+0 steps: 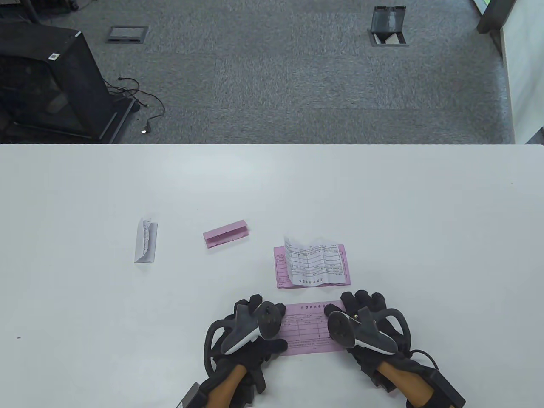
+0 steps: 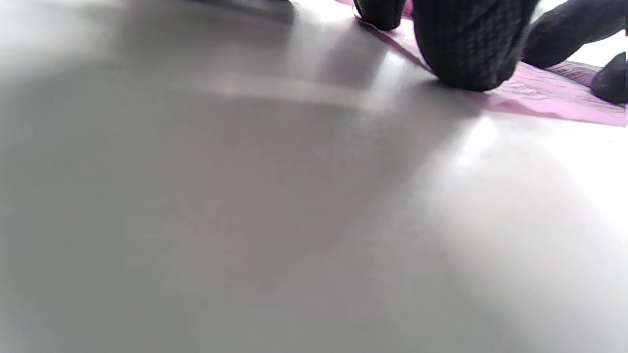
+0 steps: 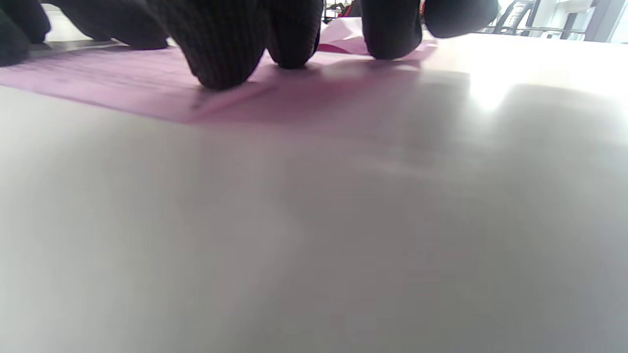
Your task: Unfold folded invoices and stack
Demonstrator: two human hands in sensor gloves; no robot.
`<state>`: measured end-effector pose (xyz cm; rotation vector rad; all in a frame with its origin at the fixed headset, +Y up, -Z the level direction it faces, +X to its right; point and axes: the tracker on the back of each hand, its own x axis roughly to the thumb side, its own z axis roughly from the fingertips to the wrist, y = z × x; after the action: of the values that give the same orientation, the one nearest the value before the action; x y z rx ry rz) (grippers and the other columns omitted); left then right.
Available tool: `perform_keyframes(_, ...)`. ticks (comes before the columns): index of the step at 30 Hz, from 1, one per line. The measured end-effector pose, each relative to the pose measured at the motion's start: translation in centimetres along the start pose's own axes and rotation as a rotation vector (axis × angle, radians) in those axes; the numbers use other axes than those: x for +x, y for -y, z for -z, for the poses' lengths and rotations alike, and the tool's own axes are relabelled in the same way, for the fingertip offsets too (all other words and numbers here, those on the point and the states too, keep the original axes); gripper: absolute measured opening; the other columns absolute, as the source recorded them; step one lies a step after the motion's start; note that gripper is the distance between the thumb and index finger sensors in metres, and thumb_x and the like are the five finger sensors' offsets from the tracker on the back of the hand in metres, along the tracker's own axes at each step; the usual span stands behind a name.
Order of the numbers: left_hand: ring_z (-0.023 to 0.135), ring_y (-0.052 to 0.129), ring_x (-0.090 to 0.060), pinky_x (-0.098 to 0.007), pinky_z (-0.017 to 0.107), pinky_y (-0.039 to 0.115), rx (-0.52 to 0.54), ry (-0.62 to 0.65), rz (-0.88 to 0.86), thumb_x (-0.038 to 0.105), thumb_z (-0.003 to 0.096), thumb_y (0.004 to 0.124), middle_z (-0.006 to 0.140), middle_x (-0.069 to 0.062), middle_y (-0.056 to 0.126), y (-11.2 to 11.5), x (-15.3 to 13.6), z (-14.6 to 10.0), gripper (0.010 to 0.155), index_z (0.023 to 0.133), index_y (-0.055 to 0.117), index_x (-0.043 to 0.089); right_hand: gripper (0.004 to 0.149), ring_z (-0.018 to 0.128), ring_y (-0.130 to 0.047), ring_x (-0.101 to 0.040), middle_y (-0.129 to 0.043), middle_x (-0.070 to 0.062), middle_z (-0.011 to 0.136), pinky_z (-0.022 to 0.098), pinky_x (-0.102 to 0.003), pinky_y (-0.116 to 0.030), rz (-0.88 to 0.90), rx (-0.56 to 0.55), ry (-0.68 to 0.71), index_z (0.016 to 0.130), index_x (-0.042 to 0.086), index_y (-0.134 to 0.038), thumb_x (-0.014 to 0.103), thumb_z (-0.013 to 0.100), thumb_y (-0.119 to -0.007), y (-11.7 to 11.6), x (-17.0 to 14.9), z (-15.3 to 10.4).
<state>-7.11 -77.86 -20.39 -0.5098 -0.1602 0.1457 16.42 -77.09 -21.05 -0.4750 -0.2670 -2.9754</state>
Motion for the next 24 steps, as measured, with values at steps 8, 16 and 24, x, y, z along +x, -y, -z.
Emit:
perform_keyframes(8, 0.106, 0.018, -0.042, -0.056, 0.074, 0.039, 0.022, -0.003, -0.007, 0.056, 0.0444, 0.081, 0.122, -0.012, 0.016, 0.0, -0.1, 0.1, 0.081, 0.112, 0.039, 0.044, 0.059, 0.098, -0.052, -0.05, -0.055, -0.017, 0.11, 0.067, -0.074, -0.041, 0.024, 0.007, -0.058, 0.101, 0.035, -0.059, 0.049, 0.046, -0.072, -0.4, -2.9, -0.8)
perform_keyframes(16, 0.107, 0.019, -0.041, -0.056, 0.074, 0.04, 0.039, -0.008, -0.009, 0.057, 0.0437, 0.081, 0.122, -0.011, 0.017, -0.1, -0.2, 0.2, 0.081, 0.112, 0.04, 0.044, 0.058, 0.098, -0.053, -0.049, -0.056, -0.017, 0.109, 0.067, -0.074, -0.04, 0.049, 0.012, -0.091, 0.101, 0.036, -0.059, 0.049, 0.046, -0.072, -0.7, -4.2, -1.1)
perform_keyframes(24, 0.106, 0.019, -0.042, -0.056, 0.075, 0.04, 0.043, -0.007, -0.005, 0.057, 0.0441, 0.08, 0.122, -0.012, 0.017, -0.1, -0.2, 0.2, 0.081, 0.113, 0.039, 0.043, 0.06, 0.096, -0.056, -0.047, -0.054, -0.018, 0.109, 0.067, -0.073, -0.041, 0.171, 0.042, -0.104, 0.102, 0.035, -0.056, 0.05, 0.046, -0.071, -0.9, -5.1, -0.9)
